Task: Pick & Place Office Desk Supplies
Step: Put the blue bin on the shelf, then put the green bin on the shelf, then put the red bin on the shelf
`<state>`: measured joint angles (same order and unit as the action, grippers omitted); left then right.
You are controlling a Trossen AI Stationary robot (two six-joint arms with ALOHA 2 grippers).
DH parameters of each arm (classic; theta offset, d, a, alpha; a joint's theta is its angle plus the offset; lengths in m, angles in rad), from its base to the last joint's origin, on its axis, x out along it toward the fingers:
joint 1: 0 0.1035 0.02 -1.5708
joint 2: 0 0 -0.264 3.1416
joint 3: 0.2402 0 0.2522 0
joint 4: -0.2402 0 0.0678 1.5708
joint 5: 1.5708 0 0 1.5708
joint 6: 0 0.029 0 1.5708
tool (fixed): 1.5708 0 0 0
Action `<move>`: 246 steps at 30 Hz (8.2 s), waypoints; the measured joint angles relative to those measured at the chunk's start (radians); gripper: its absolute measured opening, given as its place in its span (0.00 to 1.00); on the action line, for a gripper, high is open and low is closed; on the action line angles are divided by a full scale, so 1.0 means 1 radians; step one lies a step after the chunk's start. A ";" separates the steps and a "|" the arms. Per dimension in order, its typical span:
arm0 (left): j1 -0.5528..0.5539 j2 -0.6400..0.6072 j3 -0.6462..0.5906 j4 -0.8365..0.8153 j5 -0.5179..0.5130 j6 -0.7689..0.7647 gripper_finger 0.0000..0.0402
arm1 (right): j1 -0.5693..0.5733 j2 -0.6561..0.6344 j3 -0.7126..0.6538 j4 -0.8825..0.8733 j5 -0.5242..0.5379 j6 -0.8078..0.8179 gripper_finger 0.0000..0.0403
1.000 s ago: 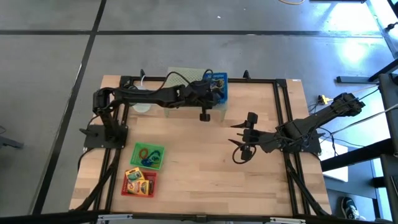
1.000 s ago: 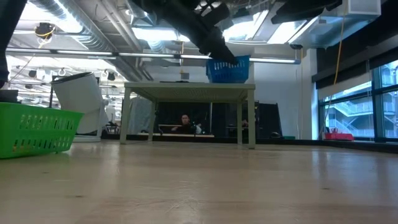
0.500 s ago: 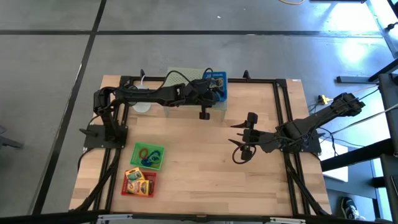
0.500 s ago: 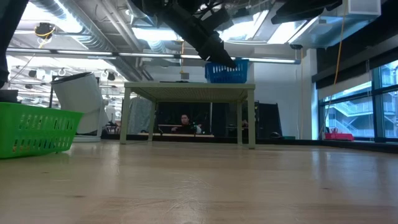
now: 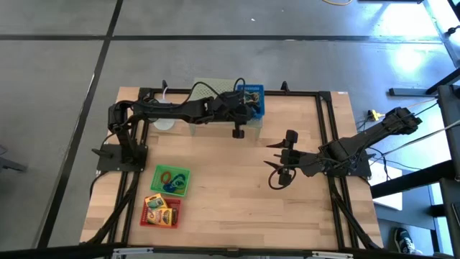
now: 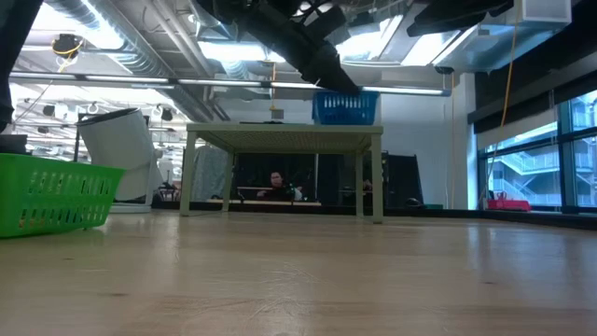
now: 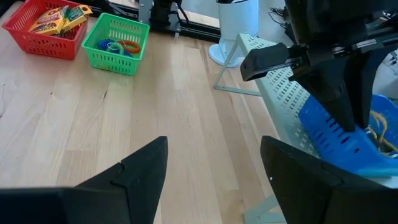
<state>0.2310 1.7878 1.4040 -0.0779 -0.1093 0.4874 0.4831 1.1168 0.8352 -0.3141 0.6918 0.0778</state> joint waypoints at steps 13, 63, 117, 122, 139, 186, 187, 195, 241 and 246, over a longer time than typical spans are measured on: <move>-0.019 0.000 0.000 0.046 -0.038 -0.043 0.23 | 0.000 0.000 0.000 -0.013 -0.003 0.008 0.64; -0.760 -0.073 -0.144 -1.048 -0.209 -2.071 0.53 | 0.003 0.000 0.001 -0.069 -0.030 0.149 0.64; -0.768 0.139 -0.018 -0.776 -0.188 -1.505 0.03 | 0.003 0.000 0.000 -0.069 -0.029 0.146 0.64; -0.776 0.140 0.006 -0.705 -0.241 -1.282 0.03 | 0.003 0.000 0.000 -0.070 -0.029 0.146 0.64; -0.688 0.140 0.314 -1.079 -0.393 -0.930 0.03 | 0.003 0.000 0.000 -0.070 -0.026 0.146 0.64; 0.033 0.121 0.454 -1.226 -0.124 -0.151 0.05 | 0.003 0.000 0.000 -0.137 -0.053 0.142 0.64; 0.033 0.121 0.453 -1.220 -0.124 -0.145 0.06 | 0.003 0.000 0.000 -0.137 -0.053 0.142 0.64; 0.034 0.121 0.452 -1.164 -0.134 -0.115 0.06 | 0.003 0.000 0.000 -0.137 -0.053 0.142 0.64; -0.023 0.121 0.528 -1.170 -0.257 -0.266 0.33 | 0.003 0.000 0.000 -0.137 -0.053 0.144 0.64; -0.049 0.121 0.603 -1.246 -0.264 -0.321 0.33 | 0.003 0.000 0.000 -0.141 -0.054 0.147 0.64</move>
<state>0.1822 1.9087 2.0071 -1.3237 -0.3729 0.1667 0.4858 1.1168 0.8352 -0.4547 0.6382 0.2247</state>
